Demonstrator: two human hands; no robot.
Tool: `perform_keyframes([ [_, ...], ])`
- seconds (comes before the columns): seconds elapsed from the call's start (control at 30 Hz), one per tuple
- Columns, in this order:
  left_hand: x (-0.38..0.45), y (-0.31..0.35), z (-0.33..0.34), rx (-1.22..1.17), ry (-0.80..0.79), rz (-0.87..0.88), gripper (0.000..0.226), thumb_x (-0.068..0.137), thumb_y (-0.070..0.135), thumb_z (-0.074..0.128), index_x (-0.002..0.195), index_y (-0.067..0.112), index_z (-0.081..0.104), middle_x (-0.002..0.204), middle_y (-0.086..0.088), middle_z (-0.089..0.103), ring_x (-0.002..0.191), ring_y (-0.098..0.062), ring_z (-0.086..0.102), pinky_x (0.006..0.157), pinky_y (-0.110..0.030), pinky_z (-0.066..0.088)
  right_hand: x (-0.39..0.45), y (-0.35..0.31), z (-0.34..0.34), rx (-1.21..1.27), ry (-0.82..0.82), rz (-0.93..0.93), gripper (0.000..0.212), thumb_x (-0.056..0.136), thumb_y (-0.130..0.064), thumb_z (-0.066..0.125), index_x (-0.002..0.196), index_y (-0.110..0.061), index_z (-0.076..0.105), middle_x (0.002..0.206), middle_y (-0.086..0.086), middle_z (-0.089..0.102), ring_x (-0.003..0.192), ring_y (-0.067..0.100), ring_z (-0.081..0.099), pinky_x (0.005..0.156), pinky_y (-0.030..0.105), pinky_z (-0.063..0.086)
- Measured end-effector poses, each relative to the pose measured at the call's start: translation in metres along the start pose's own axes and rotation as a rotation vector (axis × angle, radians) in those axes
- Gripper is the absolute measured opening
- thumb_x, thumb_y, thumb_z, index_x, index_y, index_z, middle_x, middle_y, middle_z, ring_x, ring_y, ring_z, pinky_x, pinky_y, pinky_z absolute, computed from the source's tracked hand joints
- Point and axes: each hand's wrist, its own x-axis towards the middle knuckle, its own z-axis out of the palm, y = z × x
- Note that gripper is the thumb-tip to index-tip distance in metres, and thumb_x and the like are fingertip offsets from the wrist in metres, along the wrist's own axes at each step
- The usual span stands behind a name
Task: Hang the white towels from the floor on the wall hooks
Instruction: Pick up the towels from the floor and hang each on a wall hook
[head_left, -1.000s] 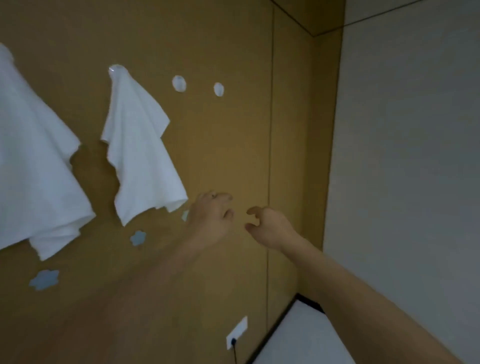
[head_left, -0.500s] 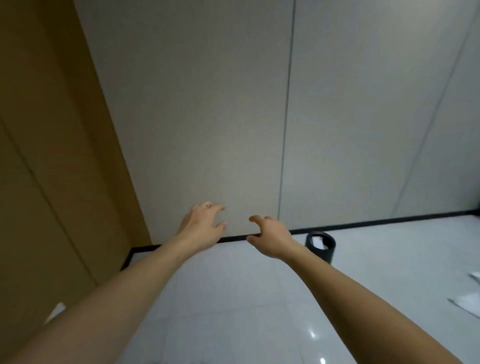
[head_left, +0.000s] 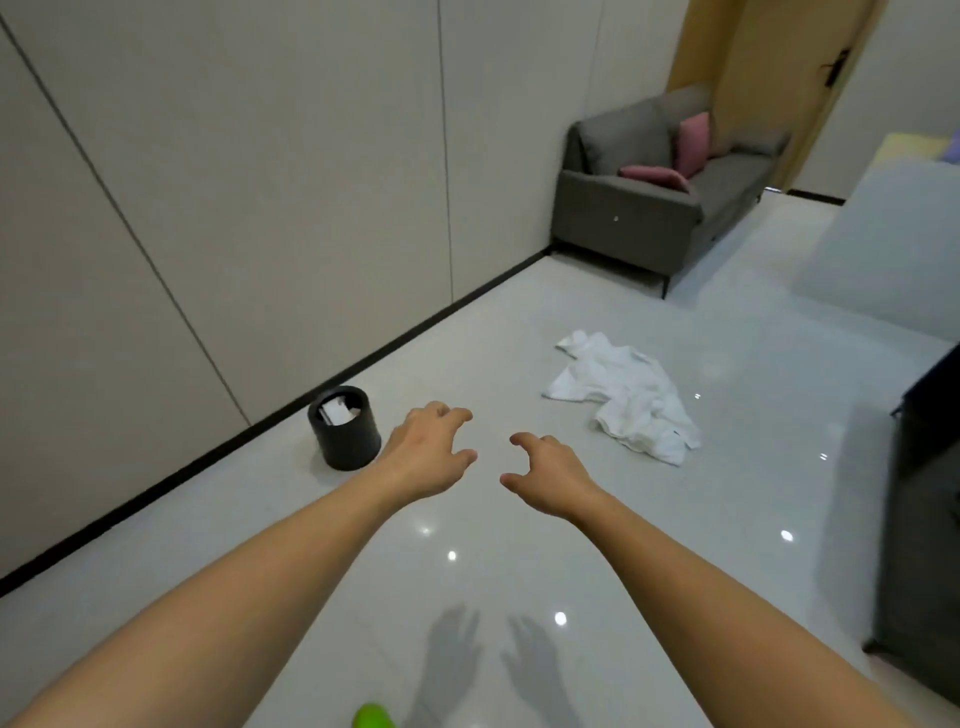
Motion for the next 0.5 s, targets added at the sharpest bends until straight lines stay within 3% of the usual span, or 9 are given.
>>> perform_keyframes([
  [0.23,0.157,0.074,0.058,-0.004,-0.173,0.242,0.058,0.093,0.045,0.058,0.145,0.030,0.040,0.149,-0.002,0.039,0.135,-0.025,0.041,0.108,-0.045,0.042,0.064,0.109,-0.043,0.105,0.091,0.300,0.065,0.090,-0.042,0.062,0.148,-0.024,0.037,0.142,0.007,0.046,0.128,0.025,0.047,0.099,0.036,0.045],
  [0.5,0.323,0.104,0.087,0.074,-0.409,0.425,0.056,0.093,0.045,0.056,0.144,0.026,0.044,0.147,-0.003,0.040,0.131,-0.024,0.042,0.106,-0.042,0.041,0.155,0.164,-0.086,0.246,0.164,0.558,0.057,0.090,-0.038,0.063,0.142,-0.019,0.048,0.140,0.005,0.054,0.125,0.021,0.053,0.100,0.031,0.045],
])
